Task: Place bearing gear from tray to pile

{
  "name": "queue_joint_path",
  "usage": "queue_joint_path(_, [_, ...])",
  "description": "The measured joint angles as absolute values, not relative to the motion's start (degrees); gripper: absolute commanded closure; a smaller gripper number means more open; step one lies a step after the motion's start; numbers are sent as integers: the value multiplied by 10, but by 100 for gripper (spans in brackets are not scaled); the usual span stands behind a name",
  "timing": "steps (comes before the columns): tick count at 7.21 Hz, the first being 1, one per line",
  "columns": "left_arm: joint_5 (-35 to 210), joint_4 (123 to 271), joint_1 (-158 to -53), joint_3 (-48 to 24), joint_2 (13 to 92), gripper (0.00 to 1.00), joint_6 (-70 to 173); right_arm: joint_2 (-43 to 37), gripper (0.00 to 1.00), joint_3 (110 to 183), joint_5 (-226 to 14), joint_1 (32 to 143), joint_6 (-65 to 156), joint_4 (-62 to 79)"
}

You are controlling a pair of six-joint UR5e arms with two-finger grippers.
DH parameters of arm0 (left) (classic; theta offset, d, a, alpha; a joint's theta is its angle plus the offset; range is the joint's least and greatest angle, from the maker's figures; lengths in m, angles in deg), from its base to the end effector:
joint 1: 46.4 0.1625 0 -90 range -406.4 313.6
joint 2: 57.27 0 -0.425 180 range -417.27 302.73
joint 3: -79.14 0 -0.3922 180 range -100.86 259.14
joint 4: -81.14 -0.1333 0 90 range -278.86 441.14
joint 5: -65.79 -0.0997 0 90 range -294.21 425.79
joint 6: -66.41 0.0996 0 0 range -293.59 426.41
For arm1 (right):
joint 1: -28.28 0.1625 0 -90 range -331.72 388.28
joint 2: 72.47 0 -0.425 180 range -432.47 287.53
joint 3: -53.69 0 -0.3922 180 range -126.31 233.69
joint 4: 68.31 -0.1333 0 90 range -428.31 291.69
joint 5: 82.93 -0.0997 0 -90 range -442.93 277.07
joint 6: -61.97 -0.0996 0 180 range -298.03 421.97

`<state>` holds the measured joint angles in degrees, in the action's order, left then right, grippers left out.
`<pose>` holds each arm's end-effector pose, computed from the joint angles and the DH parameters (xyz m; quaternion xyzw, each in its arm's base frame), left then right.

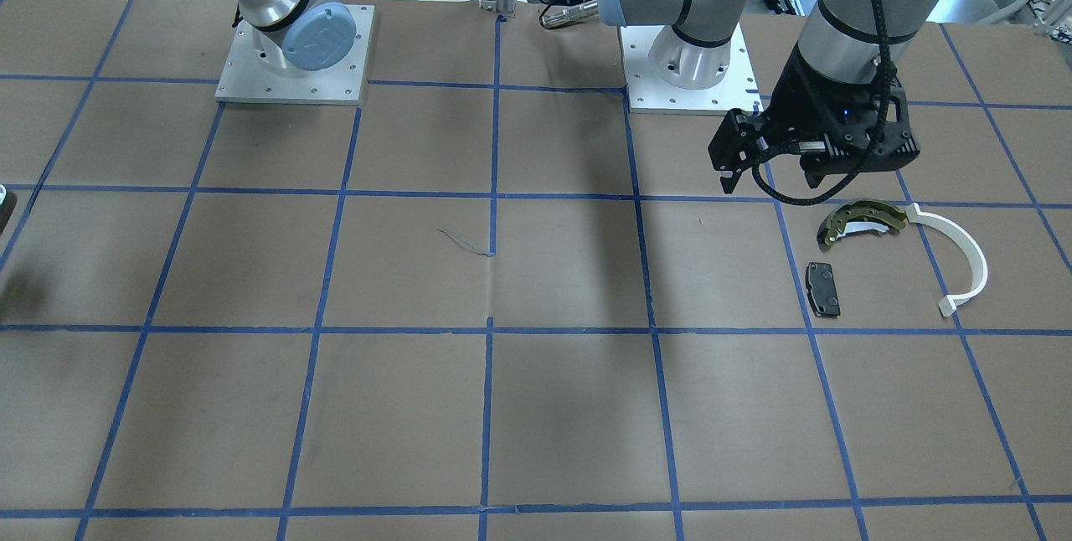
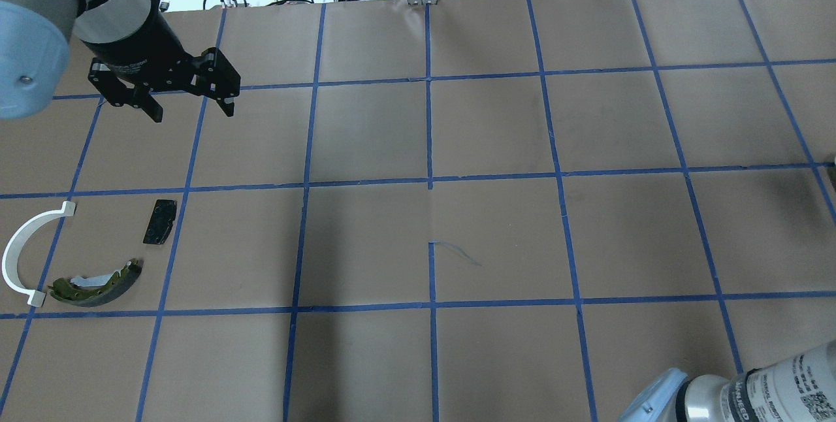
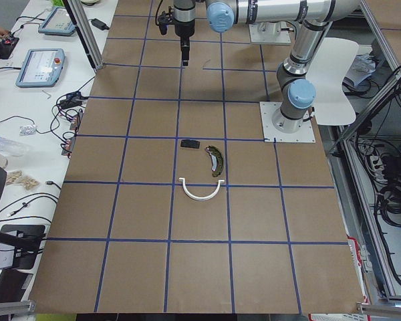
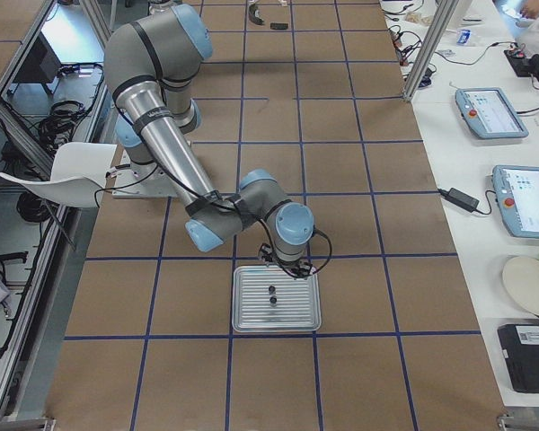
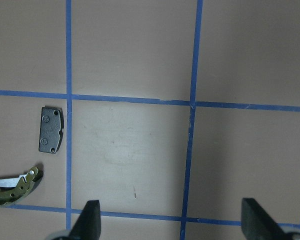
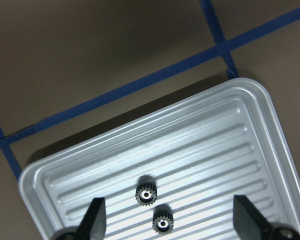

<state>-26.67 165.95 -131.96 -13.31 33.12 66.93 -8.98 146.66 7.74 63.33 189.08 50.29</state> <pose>-0.0901 -0.5068 0.4727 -0.0346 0.9990 -0.0196 0.0223 -0.4393 -0.4696 0.2487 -0.5889 0.8081 0.0057 0.0078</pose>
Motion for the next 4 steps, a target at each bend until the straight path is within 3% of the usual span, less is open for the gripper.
queue_joint_path(4, [-267, 1651, -1319, -134, 330, 0, 669, -98, 16, 1584, 59, 610, 2047, 710])
